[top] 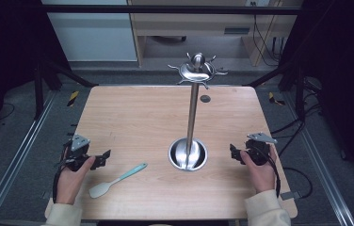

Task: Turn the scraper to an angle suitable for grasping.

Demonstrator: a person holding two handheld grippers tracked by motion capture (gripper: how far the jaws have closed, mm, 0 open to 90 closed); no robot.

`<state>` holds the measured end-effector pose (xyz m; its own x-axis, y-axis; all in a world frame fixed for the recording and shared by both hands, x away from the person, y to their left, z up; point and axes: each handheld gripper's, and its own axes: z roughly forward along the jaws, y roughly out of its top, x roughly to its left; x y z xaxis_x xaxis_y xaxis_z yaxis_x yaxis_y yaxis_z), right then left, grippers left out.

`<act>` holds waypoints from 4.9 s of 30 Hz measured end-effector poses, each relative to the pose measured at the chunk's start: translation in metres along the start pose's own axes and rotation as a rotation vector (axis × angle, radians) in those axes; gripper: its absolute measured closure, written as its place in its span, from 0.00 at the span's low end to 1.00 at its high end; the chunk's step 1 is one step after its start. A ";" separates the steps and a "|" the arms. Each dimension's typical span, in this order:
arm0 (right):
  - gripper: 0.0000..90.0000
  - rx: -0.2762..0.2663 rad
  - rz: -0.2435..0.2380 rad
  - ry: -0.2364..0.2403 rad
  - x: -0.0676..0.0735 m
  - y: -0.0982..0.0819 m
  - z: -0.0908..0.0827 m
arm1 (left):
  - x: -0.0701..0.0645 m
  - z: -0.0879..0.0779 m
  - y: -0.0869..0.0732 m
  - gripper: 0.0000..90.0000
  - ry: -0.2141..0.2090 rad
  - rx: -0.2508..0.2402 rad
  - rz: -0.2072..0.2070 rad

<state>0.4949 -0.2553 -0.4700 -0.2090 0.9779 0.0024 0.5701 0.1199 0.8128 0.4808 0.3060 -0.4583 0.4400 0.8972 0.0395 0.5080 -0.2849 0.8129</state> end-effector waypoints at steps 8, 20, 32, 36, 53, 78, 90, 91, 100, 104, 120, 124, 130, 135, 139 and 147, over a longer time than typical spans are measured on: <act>0.12 0.002 -0.001 0.001 0.001 0.000 0.001 | -0.044 -0.002 0.029 0.34 -0.056 0.067 0.165; 0.13 0.013 -0.010 0.009 0.002 0.001 0.004 | -0.087 0.033 0.023 0.95 -0.210 0.232 0.300; 0.13 0.017 -0.014 0.018 0.003 0.001 0.005 | -0.096 0.049 0.018 1.00 -0.242 0.289 0.308; 0.13 0.013 -0.013 0.019 0.002 0.001 0.005 | -0.102 0.050 0.018 1.00 -0.259 0.305 0.333; 0.13 0.013 -0.010 0.028 0.002 0.001 0.005 | -0.129 0.029 0.015 1.00 -0.328 0.364 0.507; 0.13 0.016 0.000 0.040 0.003 0.001 0.005 | -0.172 0.017 0.081 0.52 -0.375 0.593 0.879; 0.13 0.017 0.003 0.041 0.002 0.001 0.005 | -0.167 0.029 0.067 0.54 -0.388 0.708 0.874; 0.13 0.017 0.003 0.041 0.002 0.001 0.005 | -0.165 0.031 0.065 0.54 -0.389 0.707 0.872; 0.13 0.017 -0.003 0.042 0.002 0.001 0.005 | -0.155 0.044 0.055 0.59 -0.403 0.750 0.832; 0.13 0.018 -0.004 0.041 0.002 0.001 0.006 | -0.154 0.049 0.050 0.61 -0.404 0.763 0.834; 0.13 0.020 -0.002 0.043 0.002 0.001 0.005 | -0.157 0.059 0.046 0.72 -0.435 0.804 0.821; 0.13 0.020 -0.003 0.043 0.002 0.001 0.005 | -0.155 0.061 0.046 0.74 -0.450 0.814 0.799; 0.12 0.020 0.006 0.052 0.002 0.001 0.005 | -0.151 0.063 0.048 0.80 -0.456 0.822 0.776; 0.12 0.022 0.005 0.047 0.002 0.001 0.005 | -0.153 0.062 0.048 0.81 -0.443 0.819 0.786; 0.12 0.022 0.004 0.048 0.003 0.001 0.005 | -0.152 0.062 0.048 0.82 -0.441 0.814 0.768; 0.12 0.022 0.005 0.048 0.002 0.001 0.005 | -0.141 0.045 0.058 0.82 -0.449 0.695 0.692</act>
<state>0.4992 -0.2519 -0.4726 -0.2440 0.9691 0.0349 0.5884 0.1194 0.7997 0.4812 0.1477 -0.4425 0.9527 0.3021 0.0323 0.2916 -0.9391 0.1820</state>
